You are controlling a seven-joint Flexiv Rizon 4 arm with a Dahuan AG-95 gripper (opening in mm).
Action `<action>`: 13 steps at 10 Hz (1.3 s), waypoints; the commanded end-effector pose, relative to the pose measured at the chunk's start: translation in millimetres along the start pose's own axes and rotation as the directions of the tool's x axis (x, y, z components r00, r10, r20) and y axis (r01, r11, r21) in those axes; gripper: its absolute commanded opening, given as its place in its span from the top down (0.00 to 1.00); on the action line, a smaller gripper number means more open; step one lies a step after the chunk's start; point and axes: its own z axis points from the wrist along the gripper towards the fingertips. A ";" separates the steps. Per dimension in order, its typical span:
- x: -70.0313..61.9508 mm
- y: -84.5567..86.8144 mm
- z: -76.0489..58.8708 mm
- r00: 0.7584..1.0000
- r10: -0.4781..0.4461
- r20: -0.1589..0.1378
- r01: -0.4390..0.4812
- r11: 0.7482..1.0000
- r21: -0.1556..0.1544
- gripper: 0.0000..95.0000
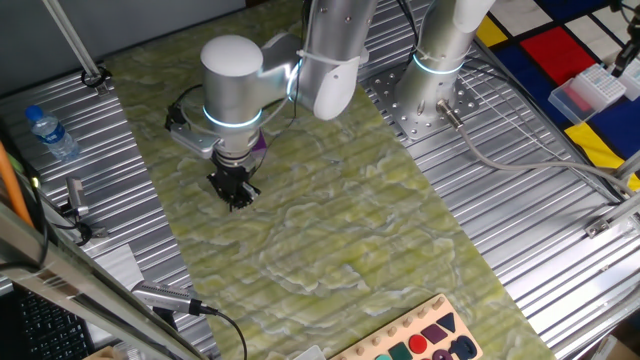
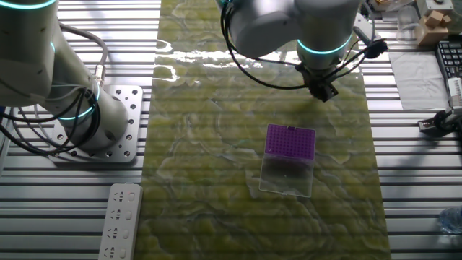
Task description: Insert a small pipette tip into the holder for small pipette tips
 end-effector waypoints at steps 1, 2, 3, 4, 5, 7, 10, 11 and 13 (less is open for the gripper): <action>2.2 -17.1 -15.7 0.991 -0.110 -0.077 0.113 0.993 0.036 1.00; 3.6 -24.2 -22.9 0.987 -0.133 -0.093 0.137 0.990 0.036 1.00; 6.1 -33.3 -31.9 0.980 -0.163 -0.112 0.168 0.985 0.034 1.00; 9.5 -42.0 -40.4 0.973 -0.186 -0.134 0.191 0.981 0.026 1.00; 12.7 -48.1 -46.8 0.966 -0.204 -0.158 0.210 0.978 0.020 1.00; 23.6 -65.6 -60.9 0.934 -0.278 -0.224 0.286 0.958 0.000 1.00; 35.1 -80.0 -73.3 0.905 -0.329 -0.271 0.337 0.941 -0.020 1.00; 45.6 -90.8 -84.8 0.868 -0.378 -0.322 0.393 0.919 -0.017 1.00; 55.4 -99.2 -94.7 0.843 -0.404 -0.355 0.419 0.907 -0.036 1.00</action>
